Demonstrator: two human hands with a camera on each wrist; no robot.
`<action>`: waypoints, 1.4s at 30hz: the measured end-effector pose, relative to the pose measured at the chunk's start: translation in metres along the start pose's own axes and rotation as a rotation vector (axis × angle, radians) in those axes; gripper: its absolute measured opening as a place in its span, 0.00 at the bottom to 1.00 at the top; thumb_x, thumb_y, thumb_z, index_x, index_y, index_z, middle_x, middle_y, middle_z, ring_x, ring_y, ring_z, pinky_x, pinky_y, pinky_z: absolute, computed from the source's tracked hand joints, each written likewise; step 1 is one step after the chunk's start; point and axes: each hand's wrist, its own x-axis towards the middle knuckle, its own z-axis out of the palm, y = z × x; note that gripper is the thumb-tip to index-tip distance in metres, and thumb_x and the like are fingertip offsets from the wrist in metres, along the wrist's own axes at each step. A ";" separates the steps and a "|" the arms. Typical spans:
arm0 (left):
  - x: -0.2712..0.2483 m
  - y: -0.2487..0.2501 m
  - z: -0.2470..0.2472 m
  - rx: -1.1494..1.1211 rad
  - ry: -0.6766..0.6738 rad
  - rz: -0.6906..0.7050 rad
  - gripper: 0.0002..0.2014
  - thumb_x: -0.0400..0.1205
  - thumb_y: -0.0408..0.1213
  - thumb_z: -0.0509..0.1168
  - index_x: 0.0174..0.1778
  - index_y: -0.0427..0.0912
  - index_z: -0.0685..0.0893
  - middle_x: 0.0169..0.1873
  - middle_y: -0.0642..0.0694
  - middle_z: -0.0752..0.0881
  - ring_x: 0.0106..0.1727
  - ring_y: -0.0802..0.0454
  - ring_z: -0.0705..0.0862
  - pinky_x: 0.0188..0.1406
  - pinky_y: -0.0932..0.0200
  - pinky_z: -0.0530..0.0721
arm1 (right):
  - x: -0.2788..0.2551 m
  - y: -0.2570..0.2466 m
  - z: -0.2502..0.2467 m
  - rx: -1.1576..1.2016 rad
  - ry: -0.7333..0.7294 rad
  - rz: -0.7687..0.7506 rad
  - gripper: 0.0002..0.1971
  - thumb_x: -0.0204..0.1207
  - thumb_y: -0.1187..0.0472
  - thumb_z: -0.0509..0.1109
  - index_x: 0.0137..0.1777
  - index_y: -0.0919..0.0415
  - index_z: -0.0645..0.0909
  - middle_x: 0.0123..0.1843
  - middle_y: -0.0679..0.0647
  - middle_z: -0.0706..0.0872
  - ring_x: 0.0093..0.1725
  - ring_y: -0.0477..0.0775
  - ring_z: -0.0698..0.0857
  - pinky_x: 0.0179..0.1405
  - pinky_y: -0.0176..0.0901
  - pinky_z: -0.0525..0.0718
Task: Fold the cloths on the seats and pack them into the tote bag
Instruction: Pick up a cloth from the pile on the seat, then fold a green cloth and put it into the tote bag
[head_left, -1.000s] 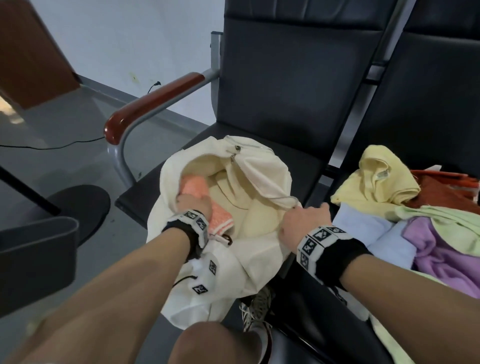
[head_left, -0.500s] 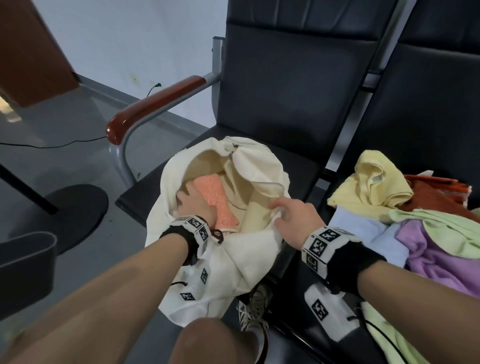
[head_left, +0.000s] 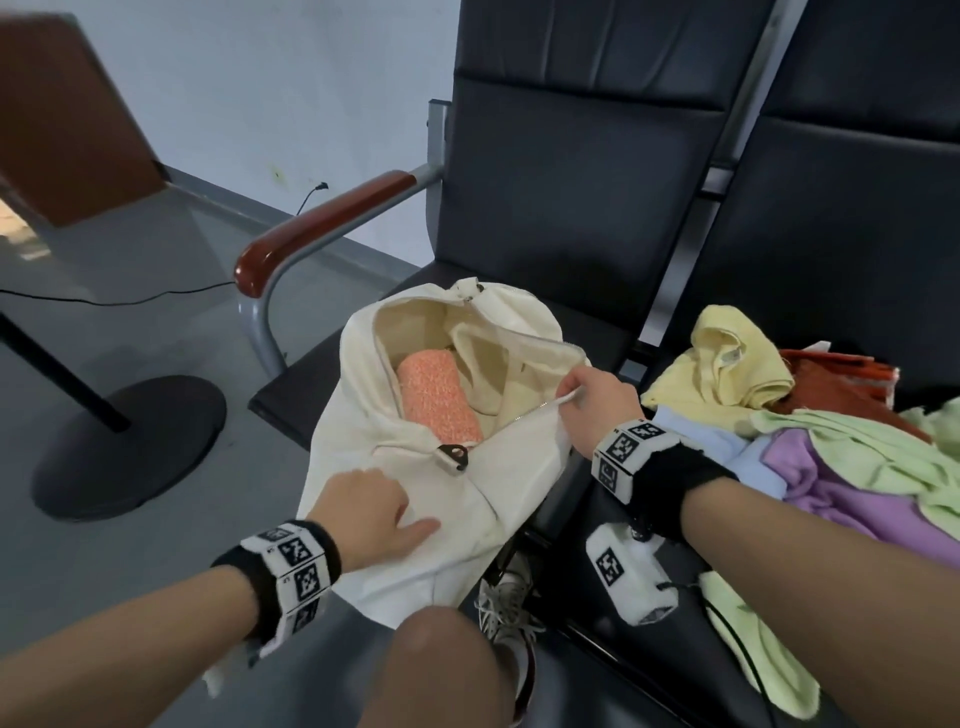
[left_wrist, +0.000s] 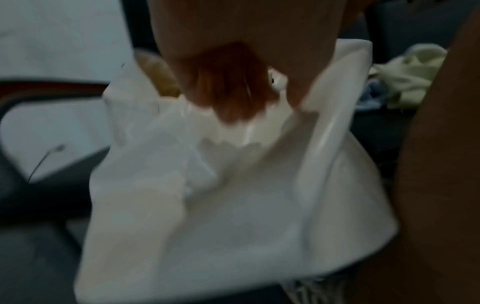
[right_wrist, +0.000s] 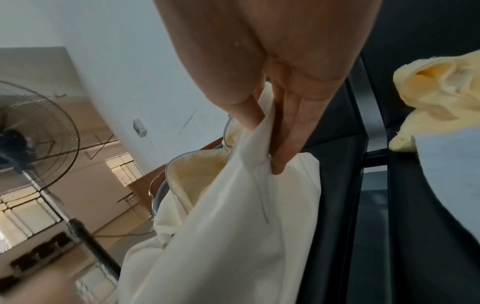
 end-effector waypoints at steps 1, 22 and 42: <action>-0.003 -0.001 0.014 -0.048 -0.150 -0.065 0.32 0.78 0.71 0.55 0.22 0.46 0.68 0.21 0.51 0.73 0.26 0.52 0.73 0.31 0.56 0.71 | 0.001 -0.001 0.001 0.029 0.012 0.001 0.14 0.76 0.70 0.58 0.44 0.52 0.81 0.44 0.50 0.79 0.38 0.52 0.81 0.30 0.39 0.79; 0.038 0.024 0.000 -0.211 -0.314 -0.174 0.40 0.88 0.57 0.54 0.88 0.46 0.39 0.88 0.42 0.43 0.88 0.45 0.45 0.84 0.37 0.55 | 0.006 0.004 -0.070 -0.004 0.025 -0.007 0.15 0.75 0.66 0.65 0.55 0.45 0.83 0.53 0.53 0.85 0.47 0.56 0.86 0.36 0.38 0.80; 0.039 0.301 -0.071 -0.054 0.008 0.301 0.21 0.84 0.47 0.62 0.72 0.45 0.75 0.67 0.44 0.81 0.67 0.42 0.80 0.61 0.48 0.80 | -0.117 0.182 -0.156 -0.213 -0.045 0.199 0.15 0.79 0.67 0.63 0.62 0.57 0.84 0.62 0.55 0.86 0.60 0.58 0.84 0.57 0.40 0.80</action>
